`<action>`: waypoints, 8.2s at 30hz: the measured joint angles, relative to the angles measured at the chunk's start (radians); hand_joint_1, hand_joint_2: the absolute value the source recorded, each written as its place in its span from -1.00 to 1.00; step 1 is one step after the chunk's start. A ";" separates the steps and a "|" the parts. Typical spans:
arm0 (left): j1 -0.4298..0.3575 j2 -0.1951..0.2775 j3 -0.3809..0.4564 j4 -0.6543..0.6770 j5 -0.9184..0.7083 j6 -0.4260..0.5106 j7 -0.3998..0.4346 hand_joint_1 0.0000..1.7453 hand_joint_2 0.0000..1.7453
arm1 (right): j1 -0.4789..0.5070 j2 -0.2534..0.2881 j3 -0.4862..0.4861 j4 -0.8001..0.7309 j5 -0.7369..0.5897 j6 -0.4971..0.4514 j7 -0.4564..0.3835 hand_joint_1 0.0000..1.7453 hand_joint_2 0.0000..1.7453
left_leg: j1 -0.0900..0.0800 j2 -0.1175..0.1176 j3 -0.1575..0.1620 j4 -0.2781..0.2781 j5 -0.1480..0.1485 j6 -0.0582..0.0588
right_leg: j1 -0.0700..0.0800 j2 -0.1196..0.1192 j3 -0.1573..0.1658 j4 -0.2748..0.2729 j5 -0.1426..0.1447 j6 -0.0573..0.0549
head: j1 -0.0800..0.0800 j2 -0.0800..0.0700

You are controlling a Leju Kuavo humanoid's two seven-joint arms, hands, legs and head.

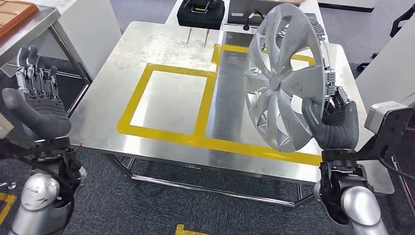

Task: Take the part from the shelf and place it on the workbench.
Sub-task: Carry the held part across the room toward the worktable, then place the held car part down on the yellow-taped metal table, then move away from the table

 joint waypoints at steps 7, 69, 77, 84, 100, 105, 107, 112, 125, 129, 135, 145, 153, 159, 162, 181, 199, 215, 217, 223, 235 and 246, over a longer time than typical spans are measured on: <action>0.002 0.002 0.000 0.000 -0.001 0.000 0.000 -1.00 -1.00 | 0.002 0.005 0.002 0.002 0.000 0.000 0.001 1.00 1.00 | 0.002 0.010 -0.185 0.272 -0.045 -0.017 | -0.009 0.000 0.062 -0.022 -0.033 -0.004 | -0.031 0.000; -0.092 -0.071 -0.044 0.085 0.026 -0.080 -0.010 -1.00 -1.00 | -0.194 0.111 0.185 0.521 1.243 0.165 0.260 1.00 1.00 | 0.014 0.008 -0.177 0.255 -0.045 -0.026 | -0.002 0.000 -0.020 0.008 0.017 -0.008 | -0.034 0.000; -0.094 -0.074 -0.046 0.089 0.027 -0.081 -0.015 -1.00 -1.00 | -0.200 0.119 0.203 0.575 1.251 0.179 0.261 1.00 1.00 | 0.012 0.008 -0.042 0.027 0.025 0.004 | 0.000 0.006 -0.041 0.039 0.003 0.026 | -0.038 0.000; -0.092 -0.082 -0.046 0.094 0.031 -0.092 -0.023 -1.00 -1.00 | -0.199 0.120 0.231 0.631 1.267 0.307 0.268 1.00 1.00 | 0.018 0.009 -0.045 0.023 0.030 0.013 | -0.022 0.004 -0.157 0.294 -0.096 0.057 | -0.008 0.000; -0.088 -0.090 -0.042 0.106 0.038 -0.088 -0.037 -1.00 -1.00 | -0.172 0.156 0.308 0.753 1.201 0.385 0.240 -0.98 0.50 | 0.016 0.012 -0.162 0.255 -0.059 -0.031 | -0.004 -0.001 0.009 -0.010 0.010 -0.008 | -0.035 0.000; -0.091 -0.091 -0.042 0.110 0.039 -0.084 -0.039 -1.00 -1.00 | -0.169 0.169 0.328 0.801 1.150 0.434 0.251 -1.00 -1.00 | 0.010 0.011 -0.022 0.020 0.012 -0.015 | 0.003 0.004 -0.005 0.020 -0.004 0.008 | -0.043 0.000; -0.091 -0.091 -0.042 0.111 0.038 -0.083 -0.038 -1.00 -1.00 | -0.172 0.172 0.332 0.819 1.117 0.455 0.264 -1.00 -1.00 | 0.008 0.009 -0.021 0.018 0.014 -0.006 | 0.002 0.005 -0.009 0.023 -0.003 0.016 | -0.041 0.000; -0.089 -0.091 -0.042 0.111 0.036 -0.080 -0.036 -1.00 -1.00 | -0.185 0.174 0.338 0.847 1.044 0.512 0.305 -1.00 -1.00 | 0.016 0.012 -0.014 0.009 0.019 0.010 | -0.010 0.004 -0.092 0.189 -0.088 0.048 | -0.022 0.000; -0.079 -0.090 -0.041 0.112 0.033 -0.079 -0.032 -1.00 -1.00 | -0.210 0.179 0.358 0.877 0.966 0.530 0.323 -1.00 -1.00 | 0.016 0.013 -0.037 0.036 0.004 -0.027 | -0.015 0.002 0.008 -0.001 0.006 0.012 | -0.010 0.000; -0.070 -0.086 -0.037 0.112 0.030 -0.078 -0.024 -1.00 -1.00 | -0.219 0.180 0.359 0.866 0.839 0.530 0.335 -1.00 -1.00 | 0.014 0.014 -0.142 0.256 -0.088 -0.029 | -0.013 0.000 0.011 -0.003 0.008 0.000 | -0.032 0.000; -0.058 -0.080 -0.024 0.109 0.028 -0.068 -0.027 -1.00 -1.00 | -0.227 0.157 0.329 0.744 0.526 0.375 0.240 -1.00 -1.00 | 0.016 0.013 -0.028 0.054 0.002 -0.023 | -0.010 0.010 -0.008 0.035 -0.006 0.018 | -0.051 0.000; -0.022 -0.062 -0.017 0.082 0.019 -0.016 -0.040 -1.00 -1.00 | -0.120 0.047 0.088 0.341 -0.145 0.139 -0.027 -1.00 -1.00 | 0.012 0.007 -0.021 0.037 0.006 0.012 | -0.016 0.008 -0.147 0.318 -0.130 0.054 | -0.012 0.000; -0.015 -0.053 -0.018 0.053 -0.001 -0.002 -0.020 -1.00 -1.00 | -0.025 0.000 -0.050 0.151 -0.260 0.076 -0.113 -1.00 -1.00 | 0.008 0.012 -0.019 0.026 0.010 0.001 | 0.015 -0.002 -0.001 0.029 -0.015 -0.008 | 0.006 0.000; -0.002 -0.047 -0.019 0.040 -0.007 0.009 -0.019 -1.00 -1.00 | 0.047 -0.005 -0.097 0.074 -0.253 0.022 -0.126 -1.00 -1.00 | 0.006 0.013 -0.111 0.220 -0.094 -0.017 | 0.001 -0.004 0.021 -0.013 0.006 -0.012 | -0.016 0.000; 0.005 -0.047 -0.023 0.040 -0.008 0.007 -0.020 -1.00 -1.00 | 0.078 -0.005 -0.104 0.050 -0.240 0.005 -0.128 -1.00 -1.00 | 0.008 0.014 -0.121 0.246 -0.080 -0.021 | 0.001 -0.003 0.020 -0.006 0.003 -0.010 | -0.028 0.000; -0.008 -0.062 -0.072 0.039 -0.002 -0.009 -0.022 -1.00 -1.00 | 0.189 -0.040 -0.158 -0.100 -0.216 -0.036 -0.123 -1.00 -1.00 | 0.007 0.014 -0.034 0.020 0.037 0.013 | -0.010 0.003 0.055 0.047 -0.067 0.035 | 0.003 0.000; -0.010 -0.063 -0.077 0.042 0.025 0.001 -0.044 -1.00 -1.00 | 0.156 -0.042 -0.155 -0.117 -0.180 -0.029 -0.089 -1.00 -1.00 | 0.005 0.012 0.084 0.015 -0.067 -0.008 | -0.006 -0.004 -0.054 0.013 0.070 0.027 | -0.042 0.000; -0.018 -0.063 -0.078 0.042 0.016 0.014 -0.038 -1.00 -1.00 | 0.146 -0.043 -0.148 -0.115 -0.185 -0.018 -0.093 -1.00 -1.00 | 0.009 0.017 -0.059 0.001 0.085 -0.007 | -0.002 -0.003 0.090 -0.006 -0.075 0.017 | 0.000 0.000; -0.018 -0.062 -0.077 0.042 0.016 0.015 -0.038 -1.00 -1.00 | 0.144 -0.043 -0.148 -0.114 -0.187 -0.017 -0.093 -1.00 -1.00 | 0.009 0.016 -0.075 0.025 0.055 -0.015 | -0.006 -0.008 0.092 -0.027 -0.050 0.006 | -0.001 0.000; -0.016 -0.061 -0.077 0.042 0.019 0.018 -0.039 -1.00 -1.00 | 0.147 -0.042 -0.146 -0.109 -0.190 -0.020 -0.093 -1.00 -1.00 | 0.010 0.015 -0.116 0.255 -0.074 -0.026 | -0.008 -0.011 0.029 -0.026 0.010 0.002 | -0.030 0.000; -0.023 -0.061 -0.077 0.042 0.021 0.018 -0.038 -1.00 -1.00 | 0.151 -0.048 -0.148 -0.109 -0.192 -0.035 -0.093 -1.00 -1.00 | 0.010 0.015 0.015 0.014 -0.002 0.025 | -0.017 -0.006 -0.112 0.209 -0.093 0.061 | -0.019 0.000; -0.024 -0.061 -0.077 0.042 0.019 0.018 -0.035 -1.00 -1.00 | 0.152 -0.055 -0.154 -0.106 -0.201 -0.039 -0.099 -1.00 -1.00 | 0.009 0.019 -0.053 0.001 0.076 -0.008 | 0.001 -0.009 0.066 -0.009 -0.048 0.014 | 0.002 0.000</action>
